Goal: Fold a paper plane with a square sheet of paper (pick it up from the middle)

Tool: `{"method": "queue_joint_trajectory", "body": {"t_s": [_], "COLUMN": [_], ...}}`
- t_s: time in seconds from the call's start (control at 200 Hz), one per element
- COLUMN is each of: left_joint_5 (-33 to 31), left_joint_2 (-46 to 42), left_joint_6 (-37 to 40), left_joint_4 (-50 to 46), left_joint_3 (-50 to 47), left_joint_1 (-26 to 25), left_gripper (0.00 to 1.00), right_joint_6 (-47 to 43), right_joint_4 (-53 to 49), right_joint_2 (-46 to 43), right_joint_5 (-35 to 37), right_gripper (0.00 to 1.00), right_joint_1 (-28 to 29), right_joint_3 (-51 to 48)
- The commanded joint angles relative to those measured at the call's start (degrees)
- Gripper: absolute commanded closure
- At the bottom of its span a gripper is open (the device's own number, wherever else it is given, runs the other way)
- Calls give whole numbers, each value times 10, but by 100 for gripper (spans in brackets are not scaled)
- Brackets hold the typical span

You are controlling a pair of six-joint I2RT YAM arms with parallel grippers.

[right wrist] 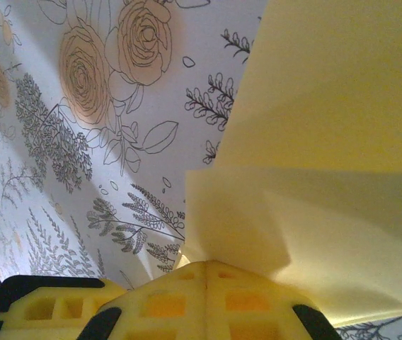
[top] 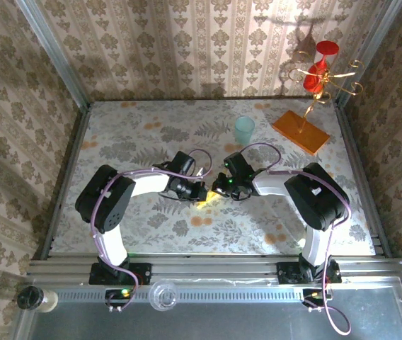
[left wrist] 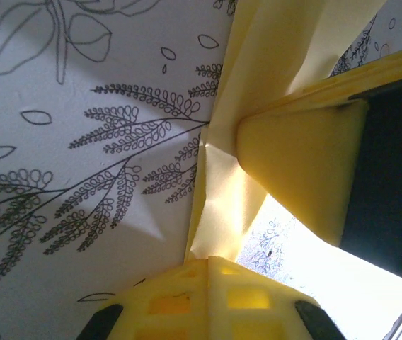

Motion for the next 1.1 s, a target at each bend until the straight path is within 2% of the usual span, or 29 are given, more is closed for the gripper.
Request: {"method": "queue_joint_trajectory", "body": {"t_s": [0.0,0.145,0.375,0.905,1.095], "left_joint_5": [-16,-5,40,6,-8], "left_joint_2": [10,-7,-18,27,26], "left_joint_6": [-4,-8,-49,-51,-49], "left_joint_4": [-23,-10,77,33,15], "left_joint_3": [-20,-13,-3,-9,-14], "left_joint_1": [3,10,10,9,9], "left_gripper": [97,97,93,95,96], "right_joint_6": [-7,-9,-6,-8,-29], "right_joint_4": [-14,-6,15,27,21], "right_joint_2": [16,18,19,-1,-26], "right_joint_5": [28,25,12,-1,17], "right_gripper": [98,98,98,97,96], "right_joint_1": [-11,-17,-17,-18,-28], "right_joint_3": [-23,-33,-37,-30,-25]}}
